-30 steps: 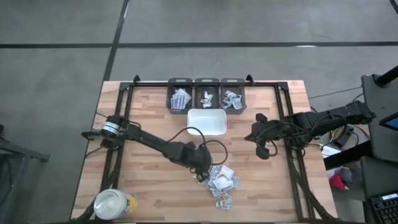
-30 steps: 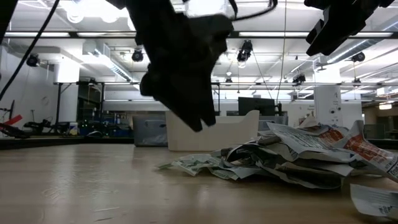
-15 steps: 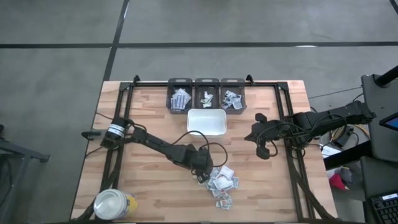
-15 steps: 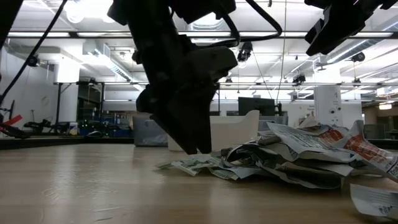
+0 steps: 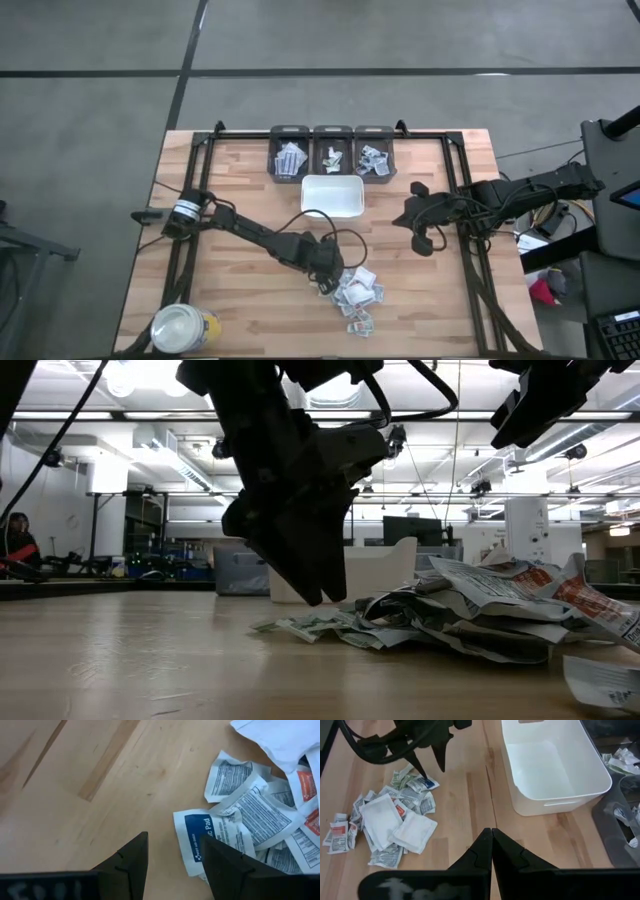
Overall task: Pick & Place First Aid Supplies
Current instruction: Put the white alcohol pad into the right black bin
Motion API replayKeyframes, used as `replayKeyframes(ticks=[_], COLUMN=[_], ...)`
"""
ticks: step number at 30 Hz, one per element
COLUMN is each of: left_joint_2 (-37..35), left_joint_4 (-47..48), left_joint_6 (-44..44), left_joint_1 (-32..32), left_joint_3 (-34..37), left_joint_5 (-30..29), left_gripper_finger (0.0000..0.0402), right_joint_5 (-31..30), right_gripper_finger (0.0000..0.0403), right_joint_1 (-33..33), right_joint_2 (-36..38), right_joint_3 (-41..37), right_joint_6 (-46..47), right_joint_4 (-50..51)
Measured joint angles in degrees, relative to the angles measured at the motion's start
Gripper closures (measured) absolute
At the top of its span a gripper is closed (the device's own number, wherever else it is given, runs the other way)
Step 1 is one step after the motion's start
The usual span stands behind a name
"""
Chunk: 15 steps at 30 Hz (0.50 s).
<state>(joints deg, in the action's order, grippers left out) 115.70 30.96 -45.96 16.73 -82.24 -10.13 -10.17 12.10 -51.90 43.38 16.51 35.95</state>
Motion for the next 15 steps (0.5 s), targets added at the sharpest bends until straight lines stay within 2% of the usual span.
replayKeyframes(ticks=[15], left_joint_2=[0.32], left_joint_4=[0.00], left_joint_6=[-1.97], left_joint_1=[1.50], left_joint_3=[0.02], left_joint_5=[-0.34], left_gripper_finger=[0.0232], right_joint_5=[0.00], right_gripper_finger=[0.0394], right_joint_1=[0.00], right_joint_2=[0.00], right_joint_3=[0.00], right_joint_6=[0.00], right_joint_4=[-2.06])
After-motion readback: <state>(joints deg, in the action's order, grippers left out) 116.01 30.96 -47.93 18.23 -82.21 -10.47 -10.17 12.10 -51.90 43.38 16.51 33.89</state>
